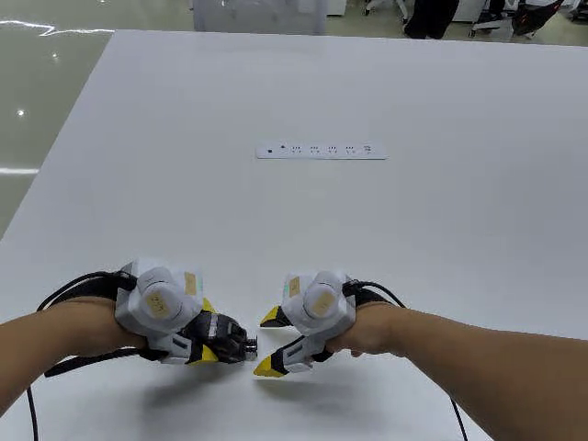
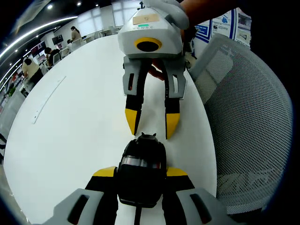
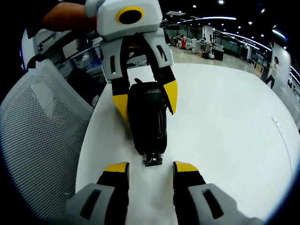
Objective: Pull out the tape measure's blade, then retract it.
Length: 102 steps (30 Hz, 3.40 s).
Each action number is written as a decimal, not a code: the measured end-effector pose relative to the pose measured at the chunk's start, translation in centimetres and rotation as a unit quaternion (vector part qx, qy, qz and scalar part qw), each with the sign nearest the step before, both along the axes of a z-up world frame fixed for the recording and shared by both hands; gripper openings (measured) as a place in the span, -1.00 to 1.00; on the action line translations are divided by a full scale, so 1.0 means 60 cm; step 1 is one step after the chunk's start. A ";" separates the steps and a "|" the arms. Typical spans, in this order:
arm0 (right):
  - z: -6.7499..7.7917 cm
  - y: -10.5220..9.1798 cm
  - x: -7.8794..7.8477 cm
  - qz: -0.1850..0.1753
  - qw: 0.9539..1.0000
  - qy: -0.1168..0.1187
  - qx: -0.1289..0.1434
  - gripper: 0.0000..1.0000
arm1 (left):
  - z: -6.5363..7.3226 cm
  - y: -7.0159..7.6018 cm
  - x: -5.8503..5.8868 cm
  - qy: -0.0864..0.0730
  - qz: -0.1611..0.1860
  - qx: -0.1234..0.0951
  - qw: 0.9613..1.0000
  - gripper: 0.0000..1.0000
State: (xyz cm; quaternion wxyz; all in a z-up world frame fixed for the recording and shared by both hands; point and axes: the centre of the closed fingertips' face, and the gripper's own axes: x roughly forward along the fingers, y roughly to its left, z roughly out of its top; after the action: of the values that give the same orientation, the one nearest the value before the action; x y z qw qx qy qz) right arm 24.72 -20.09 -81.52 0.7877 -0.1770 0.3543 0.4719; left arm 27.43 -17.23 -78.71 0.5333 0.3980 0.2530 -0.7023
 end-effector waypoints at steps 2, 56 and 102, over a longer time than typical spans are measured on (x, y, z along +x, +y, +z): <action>0.001 0.000 0.006 0.000 1.000 -0.011 -0.003 -0.46 | 0.000 -0.001 0.000 0.000 0.000 0.000 1.000 -0.34; -0.004 0.012 0.014 0.025 0.999 -0.012 -0.019 -0.74 | 0.001 0.007 0.005 -0.006 0.006 0.002 1.000 -0.35; -0.010 -0.040 -0.004 0.008 0.999 0.005 -0.035 -0.73 | -0.001 0.005 0.006 -0.008 0.008 0.010 1.000 -0.35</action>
State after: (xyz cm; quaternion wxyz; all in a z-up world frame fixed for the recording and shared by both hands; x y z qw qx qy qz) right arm 24.49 -22.50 -82.12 0.7752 -0.2052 0.3733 0.4665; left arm 27.77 -16.95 -78.78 0.5364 0.4070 0.2593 -0.6924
